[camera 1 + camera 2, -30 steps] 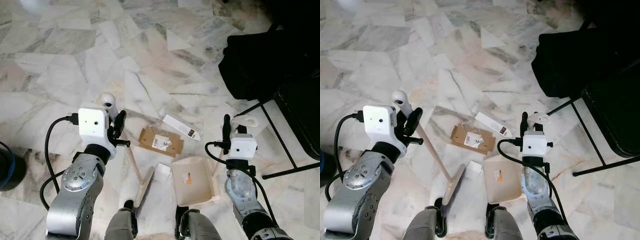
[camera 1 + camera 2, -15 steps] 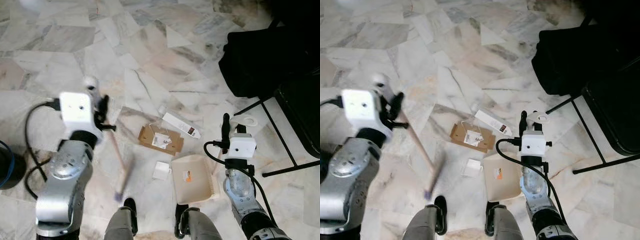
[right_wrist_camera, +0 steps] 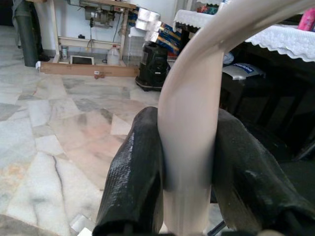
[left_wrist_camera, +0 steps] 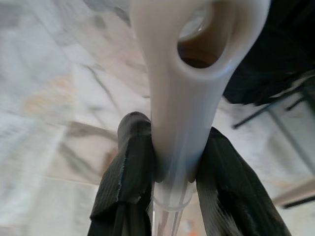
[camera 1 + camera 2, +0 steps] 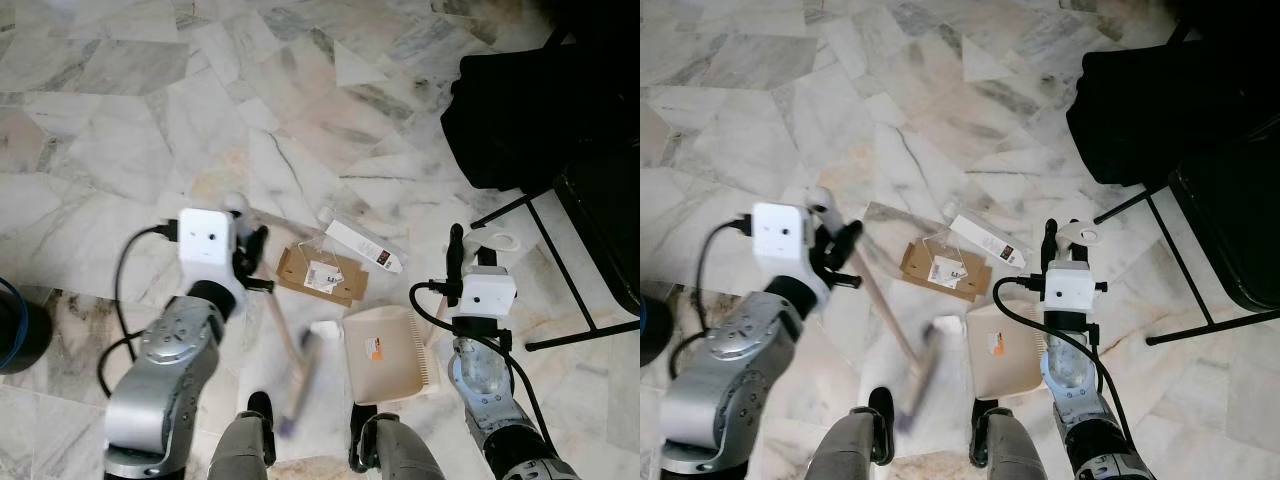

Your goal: Sweep floor

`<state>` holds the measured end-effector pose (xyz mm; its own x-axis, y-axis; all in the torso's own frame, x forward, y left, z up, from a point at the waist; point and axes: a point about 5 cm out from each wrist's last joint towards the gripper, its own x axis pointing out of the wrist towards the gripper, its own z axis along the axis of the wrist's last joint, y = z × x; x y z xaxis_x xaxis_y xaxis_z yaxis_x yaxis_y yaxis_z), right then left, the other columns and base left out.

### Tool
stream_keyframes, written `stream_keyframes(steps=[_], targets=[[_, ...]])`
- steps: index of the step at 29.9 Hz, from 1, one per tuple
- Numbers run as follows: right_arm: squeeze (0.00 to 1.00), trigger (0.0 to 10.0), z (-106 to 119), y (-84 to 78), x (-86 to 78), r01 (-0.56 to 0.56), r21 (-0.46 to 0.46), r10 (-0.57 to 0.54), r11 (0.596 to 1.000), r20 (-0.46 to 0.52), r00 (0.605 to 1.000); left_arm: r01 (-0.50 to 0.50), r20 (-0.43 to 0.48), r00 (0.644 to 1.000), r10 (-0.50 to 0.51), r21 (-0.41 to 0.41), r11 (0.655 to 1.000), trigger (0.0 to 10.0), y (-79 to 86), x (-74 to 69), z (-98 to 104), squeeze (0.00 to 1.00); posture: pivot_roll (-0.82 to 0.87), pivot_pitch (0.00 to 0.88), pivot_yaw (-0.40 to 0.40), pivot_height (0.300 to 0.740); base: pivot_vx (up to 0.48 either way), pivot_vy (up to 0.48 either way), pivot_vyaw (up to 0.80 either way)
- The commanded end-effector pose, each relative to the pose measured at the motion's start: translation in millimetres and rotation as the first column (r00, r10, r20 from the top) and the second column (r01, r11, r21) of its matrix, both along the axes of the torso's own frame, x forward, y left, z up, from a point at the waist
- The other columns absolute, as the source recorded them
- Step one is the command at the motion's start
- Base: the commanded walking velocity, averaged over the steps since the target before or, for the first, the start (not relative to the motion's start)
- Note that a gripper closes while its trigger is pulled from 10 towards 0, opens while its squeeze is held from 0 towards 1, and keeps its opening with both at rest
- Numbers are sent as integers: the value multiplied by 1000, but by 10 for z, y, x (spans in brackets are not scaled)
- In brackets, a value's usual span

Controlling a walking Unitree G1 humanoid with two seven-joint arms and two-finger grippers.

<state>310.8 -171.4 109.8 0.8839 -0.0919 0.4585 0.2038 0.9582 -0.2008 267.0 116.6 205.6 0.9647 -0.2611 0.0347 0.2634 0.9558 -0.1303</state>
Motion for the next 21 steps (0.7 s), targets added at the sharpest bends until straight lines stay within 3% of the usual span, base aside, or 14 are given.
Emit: stream_keyframes(steps=[1,9,14,21], targets=[[0,10000,-201,2,-71,-3,-34,-1,999,-102,995,22,-3,1000,-22,-57,998,10000,-35,-14,39,0,251,457,22,740,0,0,0],[0,10000,-165,16,-35,0,-33,-3,999,-99,995,75,-15,996,-82,-267,961,10000,-171,-18,172,0,253,445,13,740,0,0,0],[0,10000,-169,33,-30,-1,-32,-2,999,-105,995,68,7,998,-68,-250,966,10000,-128,-31,233,0,251,442,10,740,0,0,0],[0,10000,-212,38,-52,-7,-33,3,999,-124,992,31,110,994,-3,-256,966,10000,203,5,507,0,249,436,7,740,0,0,0]])
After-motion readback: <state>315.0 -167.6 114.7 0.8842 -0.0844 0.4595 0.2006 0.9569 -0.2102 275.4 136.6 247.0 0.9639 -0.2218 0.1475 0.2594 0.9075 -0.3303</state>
